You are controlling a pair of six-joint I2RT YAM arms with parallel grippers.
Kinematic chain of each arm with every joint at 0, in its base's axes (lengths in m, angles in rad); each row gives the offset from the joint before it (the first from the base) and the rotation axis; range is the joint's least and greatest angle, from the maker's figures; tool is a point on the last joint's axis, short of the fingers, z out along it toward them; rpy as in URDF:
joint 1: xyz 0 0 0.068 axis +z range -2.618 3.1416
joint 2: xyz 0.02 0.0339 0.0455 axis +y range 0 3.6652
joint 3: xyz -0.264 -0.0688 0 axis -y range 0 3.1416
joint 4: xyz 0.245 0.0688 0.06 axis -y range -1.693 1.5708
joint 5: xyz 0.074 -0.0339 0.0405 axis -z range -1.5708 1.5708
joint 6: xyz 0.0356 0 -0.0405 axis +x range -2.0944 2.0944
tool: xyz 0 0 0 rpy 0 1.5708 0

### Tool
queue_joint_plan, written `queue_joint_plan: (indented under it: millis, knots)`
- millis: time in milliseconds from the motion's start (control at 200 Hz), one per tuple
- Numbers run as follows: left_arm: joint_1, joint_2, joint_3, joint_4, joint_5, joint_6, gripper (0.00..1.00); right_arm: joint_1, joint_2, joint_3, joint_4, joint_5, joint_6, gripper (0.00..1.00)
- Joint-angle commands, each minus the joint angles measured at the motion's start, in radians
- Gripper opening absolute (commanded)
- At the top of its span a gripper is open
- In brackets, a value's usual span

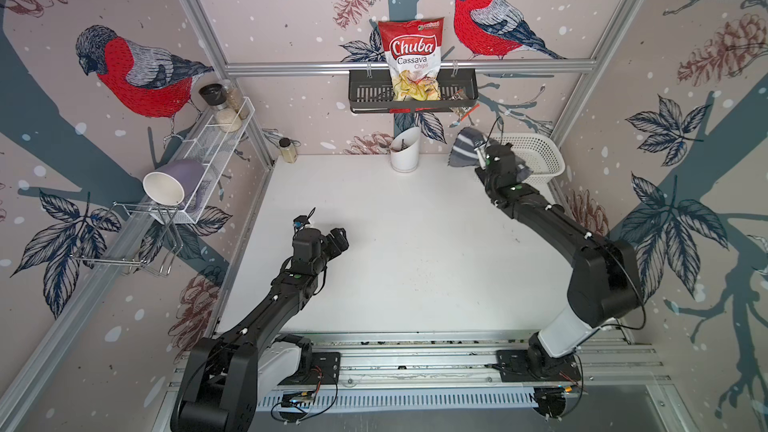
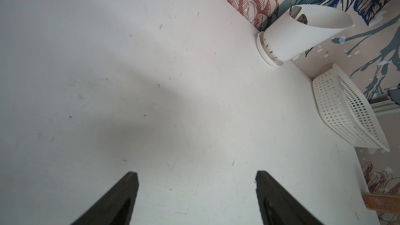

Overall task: Roll up the pillowcase
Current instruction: Place the pillowcase in the bin.

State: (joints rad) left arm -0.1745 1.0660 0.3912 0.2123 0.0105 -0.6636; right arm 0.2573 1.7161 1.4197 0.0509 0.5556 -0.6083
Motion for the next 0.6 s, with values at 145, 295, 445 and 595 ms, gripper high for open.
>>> queue_joint_plan:
  millis: [145,295,445,595]
  knots:
    - [0.004,-0.020,-0.026,-0.010,-0.033,0.039,0.89,-0.189,0.237,0.278,0.017,-0.135,-0.243,0.00]
    - [0.004,-0.010,-0.028,-0.007,-0.041,0.045,0.89,-0.258,0.438,0.497,-0.048,-0.207,-0.241,0.00]
    - [0.005,0.008,-0.026,0.006,-0.059,0.045,0.89,-0.269,0.623,0.665,-0.107,-0.264,-0.226,0.00]
    - [0.004,0.042,-0.014,0.011,-0.067,0.044,0.89,-0.269,0.725,0.728,-0.143,-0.259,-0.222,0.00]
